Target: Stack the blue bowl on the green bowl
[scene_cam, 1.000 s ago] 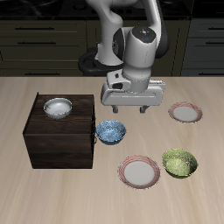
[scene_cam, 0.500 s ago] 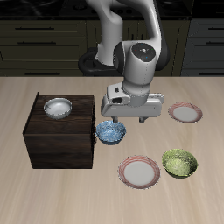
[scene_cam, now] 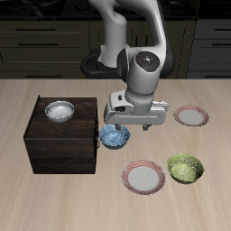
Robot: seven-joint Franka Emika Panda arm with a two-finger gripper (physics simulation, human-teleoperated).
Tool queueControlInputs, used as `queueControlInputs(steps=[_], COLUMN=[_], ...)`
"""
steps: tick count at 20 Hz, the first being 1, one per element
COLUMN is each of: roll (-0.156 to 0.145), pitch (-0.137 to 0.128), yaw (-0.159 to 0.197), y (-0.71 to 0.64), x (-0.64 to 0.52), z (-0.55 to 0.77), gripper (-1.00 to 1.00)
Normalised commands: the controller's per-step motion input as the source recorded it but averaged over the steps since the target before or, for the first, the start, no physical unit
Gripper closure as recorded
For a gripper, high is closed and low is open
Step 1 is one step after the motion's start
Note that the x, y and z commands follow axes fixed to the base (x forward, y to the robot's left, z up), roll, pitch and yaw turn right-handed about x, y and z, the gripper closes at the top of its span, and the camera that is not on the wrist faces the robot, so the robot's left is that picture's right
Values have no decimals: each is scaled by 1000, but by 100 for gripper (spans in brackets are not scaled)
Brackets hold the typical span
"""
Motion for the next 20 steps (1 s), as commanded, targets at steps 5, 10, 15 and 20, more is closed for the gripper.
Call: queueControlInputs(steps=[5, 10, 15, 20], roll=[-6, 6, 19, 1], pitch=[41, 24, 28, -5], yaw=[-2, 17, 12, -5], y=[-47, 33, 60, -47], x=[2, -17, -38, 39], z=[-222, -206, -166, 38], gripper=[-100, -100, 100, 100])
